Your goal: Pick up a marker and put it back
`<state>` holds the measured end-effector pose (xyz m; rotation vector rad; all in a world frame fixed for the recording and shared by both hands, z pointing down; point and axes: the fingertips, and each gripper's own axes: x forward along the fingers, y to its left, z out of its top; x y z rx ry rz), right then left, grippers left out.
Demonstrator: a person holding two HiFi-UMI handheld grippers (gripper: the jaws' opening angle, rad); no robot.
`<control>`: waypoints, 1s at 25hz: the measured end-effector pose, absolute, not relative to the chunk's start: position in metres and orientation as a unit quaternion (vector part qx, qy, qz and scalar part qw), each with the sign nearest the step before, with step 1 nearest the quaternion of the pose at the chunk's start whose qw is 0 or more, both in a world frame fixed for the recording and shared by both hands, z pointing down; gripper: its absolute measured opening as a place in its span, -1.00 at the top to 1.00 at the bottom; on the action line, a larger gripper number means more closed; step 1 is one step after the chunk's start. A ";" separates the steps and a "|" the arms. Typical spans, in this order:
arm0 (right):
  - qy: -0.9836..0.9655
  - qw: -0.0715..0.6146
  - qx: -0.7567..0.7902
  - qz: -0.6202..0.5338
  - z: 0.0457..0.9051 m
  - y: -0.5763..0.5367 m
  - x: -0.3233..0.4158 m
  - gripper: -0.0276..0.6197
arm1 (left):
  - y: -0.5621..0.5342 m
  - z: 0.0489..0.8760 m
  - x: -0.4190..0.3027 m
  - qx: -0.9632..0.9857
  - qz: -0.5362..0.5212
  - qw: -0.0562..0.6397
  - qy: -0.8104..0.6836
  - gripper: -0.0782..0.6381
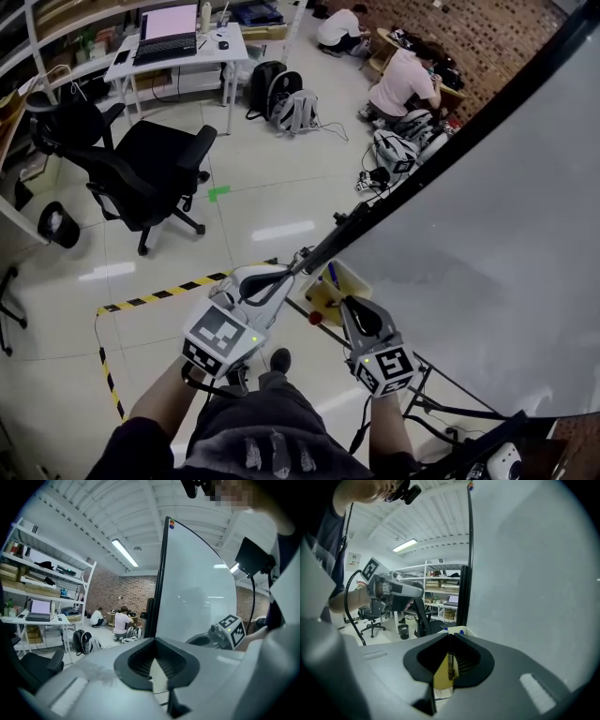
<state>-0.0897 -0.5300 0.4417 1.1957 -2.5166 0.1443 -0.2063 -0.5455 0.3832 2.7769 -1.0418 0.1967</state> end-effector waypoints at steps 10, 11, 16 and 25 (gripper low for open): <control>-0.888 0.163 0.430 0.025 0.407 -0.531 -0.087 0.64 | -0.549 0.379 -0.208 0.931 0.060 0.077 -0.352 0.76; -0.888 0.160 0.430 0.019 0.401 -0.530 -0.089 0.64 | -0.550 0.376 -0.209 0.931 0.058 0.076 -0.353 0.76; -0.897 0.140 0.419 -0.011 0.369 -0.531 -0.103 0.64 | -0.556 0.364 -0.211 0.930 0.049 0.068 -0.359 0.76; -0.905 0.109 0.409 -0.031 0.333 -0.533 -0.122 0.64 | -0.559 0.336 -0.226 0.924 0.036 0.056 -0.377 0.76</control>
